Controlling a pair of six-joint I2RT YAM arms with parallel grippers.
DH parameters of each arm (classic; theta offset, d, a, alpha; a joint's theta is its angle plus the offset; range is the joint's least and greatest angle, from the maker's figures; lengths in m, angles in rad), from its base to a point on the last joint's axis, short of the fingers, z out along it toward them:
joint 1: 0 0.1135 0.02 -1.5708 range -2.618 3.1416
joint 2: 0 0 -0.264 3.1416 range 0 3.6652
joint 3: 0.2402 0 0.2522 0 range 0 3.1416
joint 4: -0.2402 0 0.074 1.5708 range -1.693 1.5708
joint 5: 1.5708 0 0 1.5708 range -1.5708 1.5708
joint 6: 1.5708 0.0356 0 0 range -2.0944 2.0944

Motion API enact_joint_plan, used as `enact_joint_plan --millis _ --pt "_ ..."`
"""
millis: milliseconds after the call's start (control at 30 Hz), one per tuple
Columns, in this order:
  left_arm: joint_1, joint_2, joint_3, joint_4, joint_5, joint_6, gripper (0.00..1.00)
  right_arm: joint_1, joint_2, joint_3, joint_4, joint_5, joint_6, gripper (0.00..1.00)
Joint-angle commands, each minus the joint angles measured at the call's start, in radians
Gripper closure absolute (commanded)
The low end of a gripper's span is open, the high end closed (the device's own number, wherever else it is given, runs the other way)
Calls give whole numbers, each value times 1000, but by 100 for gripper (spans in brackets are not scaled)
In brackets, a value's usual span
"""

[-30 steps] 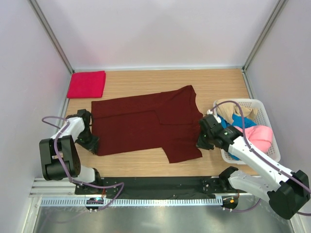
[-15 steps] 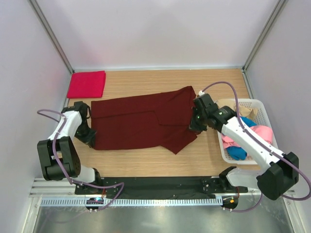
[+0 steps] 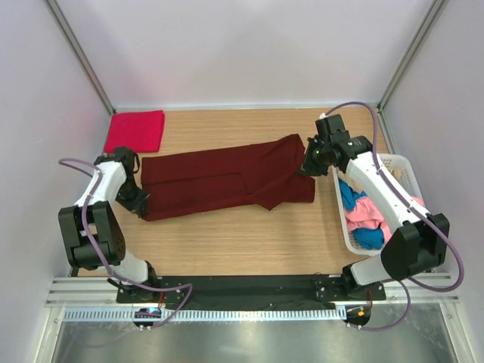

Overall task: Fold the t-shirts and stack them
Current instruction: Fold the tshirt

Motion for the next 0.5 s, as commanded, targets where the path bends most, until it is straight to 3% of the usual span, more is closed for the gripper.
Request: enact_joint_plan --millis 0,467 --pt "4 23 44 0 -3 21 98 -11 44 76 39 -65 -55 99" --pt "2 153 203 -20 -18 50 89 -64 268 316 47 -115 -87 99"
